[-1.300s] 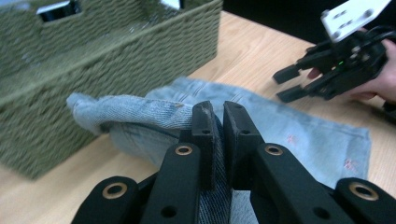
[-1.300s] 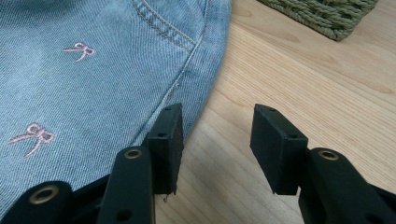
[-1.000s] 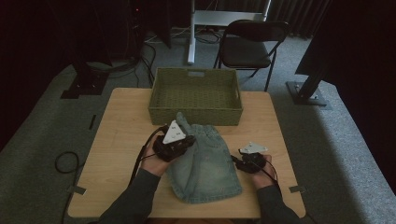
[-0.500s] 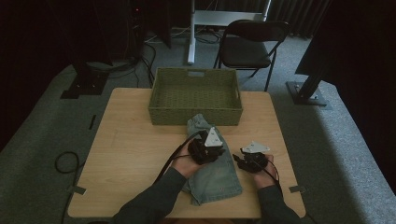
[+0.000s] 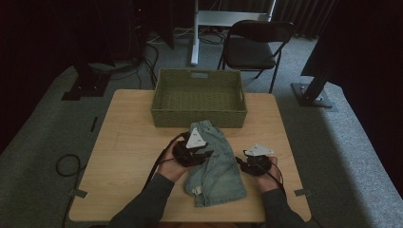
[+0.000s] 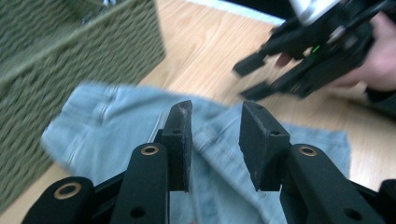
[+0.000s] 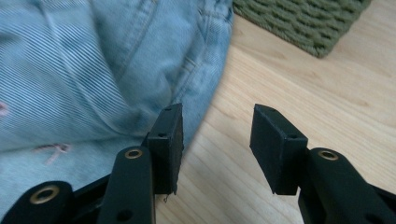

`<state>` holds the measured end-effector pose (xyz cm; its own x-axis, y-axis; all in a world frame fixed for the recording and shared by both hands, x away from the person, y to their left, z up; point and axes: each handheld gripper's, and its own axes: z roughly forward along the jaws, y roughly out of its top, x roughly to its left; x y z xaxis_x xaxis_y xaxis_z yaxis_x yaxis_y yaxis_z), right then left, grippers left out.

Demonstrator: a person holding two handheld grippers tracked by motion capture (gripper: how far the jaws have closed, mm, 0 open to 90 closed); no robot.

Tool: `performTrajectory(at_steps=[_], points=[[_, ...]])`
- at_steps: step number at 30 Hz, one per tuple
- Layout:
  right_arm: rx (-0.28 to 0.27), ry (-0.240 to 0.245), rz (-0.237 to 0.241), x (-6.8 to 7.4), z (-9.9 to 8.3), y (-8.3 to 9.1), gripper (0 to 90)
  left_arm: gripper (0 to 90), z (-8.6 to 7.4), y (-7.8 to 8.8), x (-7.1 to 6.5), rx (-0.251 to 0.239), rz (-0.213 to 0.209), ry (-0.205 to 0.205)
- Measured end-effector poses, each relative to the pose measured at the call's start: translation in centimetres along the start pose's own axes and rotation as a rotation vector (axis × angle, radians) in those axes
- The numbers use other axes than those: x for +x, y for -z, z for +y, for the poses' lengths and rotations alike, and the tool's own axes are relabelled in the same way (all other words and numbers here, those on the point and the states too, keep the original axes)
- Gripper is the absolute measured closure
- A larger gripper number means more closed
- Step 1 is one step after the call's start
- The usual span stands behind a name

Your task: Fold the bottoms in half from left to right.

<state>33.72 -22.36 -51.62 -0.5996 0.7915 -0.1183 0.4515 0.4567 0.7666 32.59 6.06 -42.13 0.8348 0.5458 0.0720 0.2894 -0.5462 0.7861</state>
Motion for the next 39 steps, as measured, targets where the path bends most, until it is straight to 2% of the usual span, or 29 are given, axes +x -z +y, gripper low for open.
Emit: performTrajectory(at_steps=[3,7,12,17,22,29,35,39], points=[[-0.01,0.014,0.005,0.5,0.5,0.3,54.2,65.0,-1.6,0.1,0.4,0.032,0.016,0.017],[-0.028,0.039,0.009,1.0,1.2,0.7,54.2,64.9,-4.0,0.2,0.8,0.065,0.017,0.063],[-0.05,0.042,0.009,1.3,2.0,0.9,54.3,64.9,-7.6,-0.2,0.9,0.12,-0.006,0.128],[-0.063,0.058,0.018,1.8,2.8,1.0,54.3,64.9,-10.0,-0.7,0.6,0.162,-0.031,0.17],[-0.069,0.083,0.029,2.5,3.8,0.6,54.3,64.7,-11.1,-1.1,0.2,0.178,-0.065,0.187],[-0.078,0.112,0.049,3.4,5.1,0.4,53.8,63.5,-11.2,-1.5,-0.2,0.194,-0.089,0.181],[-0.069,0.122,0.074,4.9,6.6,-0.7,50.6,64.5,-11.1,-1.6,-0.8,0.185,-0.154,0.187],[-0.061,0.131,0.095,5.7,7.4,-1.3,46.5,70.9,-10.8,-1.5,-1.4,0.193,-0.184,0.158]])
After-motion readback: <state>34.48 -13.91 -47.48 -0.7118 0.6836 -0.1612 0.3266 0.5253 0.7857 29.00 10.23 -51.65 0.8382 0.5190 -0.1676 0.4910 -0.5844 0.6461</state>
